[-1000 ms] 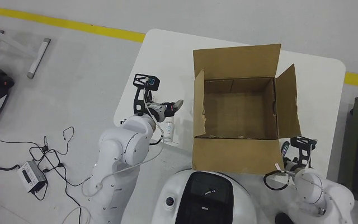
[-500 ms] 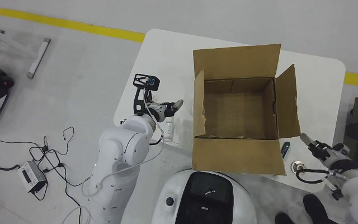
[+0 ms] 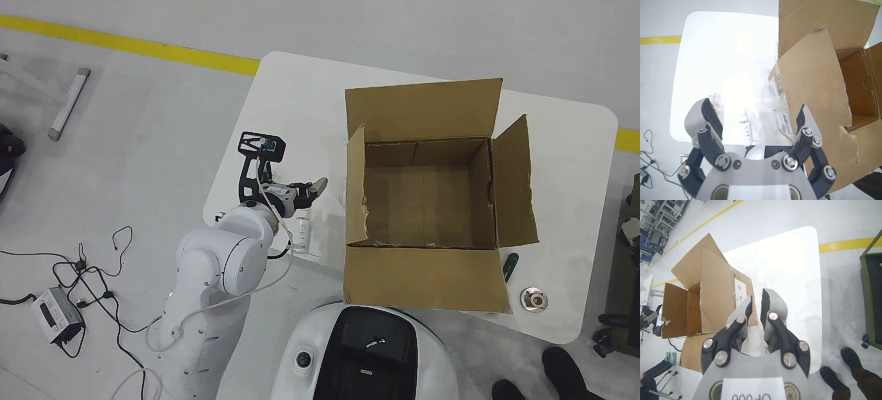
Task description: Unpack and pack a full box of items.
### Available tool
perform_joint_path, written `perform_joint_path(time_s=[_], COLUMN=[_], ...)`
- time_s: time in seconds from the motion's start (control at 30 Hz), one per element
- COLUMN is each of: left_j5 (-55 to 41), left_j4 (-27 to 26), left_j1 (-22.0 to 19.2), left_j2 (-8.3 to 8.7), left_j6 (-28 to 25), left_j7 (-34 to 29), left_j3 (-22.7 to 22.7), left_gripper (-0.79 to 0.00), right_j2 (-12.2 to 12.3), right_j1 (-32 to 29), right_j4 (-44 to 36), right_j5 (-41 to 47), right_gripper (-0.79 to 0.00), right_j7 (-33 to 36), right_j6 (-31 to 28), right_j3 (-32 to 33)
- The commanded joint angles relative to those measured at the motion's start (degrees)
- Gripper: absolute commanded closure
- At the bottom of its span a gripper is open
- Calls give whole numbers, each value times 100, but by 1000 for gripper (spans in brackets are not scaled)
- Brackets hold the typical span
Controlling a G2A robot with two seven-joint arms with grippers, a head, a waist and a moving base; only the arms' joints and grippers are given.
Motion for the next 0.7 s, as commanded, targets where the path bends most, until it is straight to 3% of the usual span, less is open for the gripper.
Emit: perform_joint_path(time_s=[0.0, 0.1, 0.33, 0.5, 0.67], left_j5=[0, 0, 0, 0, 0], left_j4=[0, 0, 0, 0, 0], left_j1=[0, 0, 0, 0, 0], left_j2=[0, 0, 0, 0, 0], left_j6=[0, 0, 0, 0, 0], left_j7=[0, 0, 0, 0, 0], left_j3=[0, 0, 0, 0, 0], left_gripper=[-785, -785, -785, -785, -785], right_j2=[0, -39, -179, -181, -149], right_j1=[0, -61, -413, -433, -181], right_j4=[0, 170, 892, 1421, 1694], right_j5=[0, 465, 1114, 549, -21], right_gripper=[0, 0, 0, 0, 0], right_j7=[0, -661, -3305, -4506, -5039], right_j6=[0, 227, -349, -1269, -1510], right_j3=[0, -127, -656, -987, -1226])
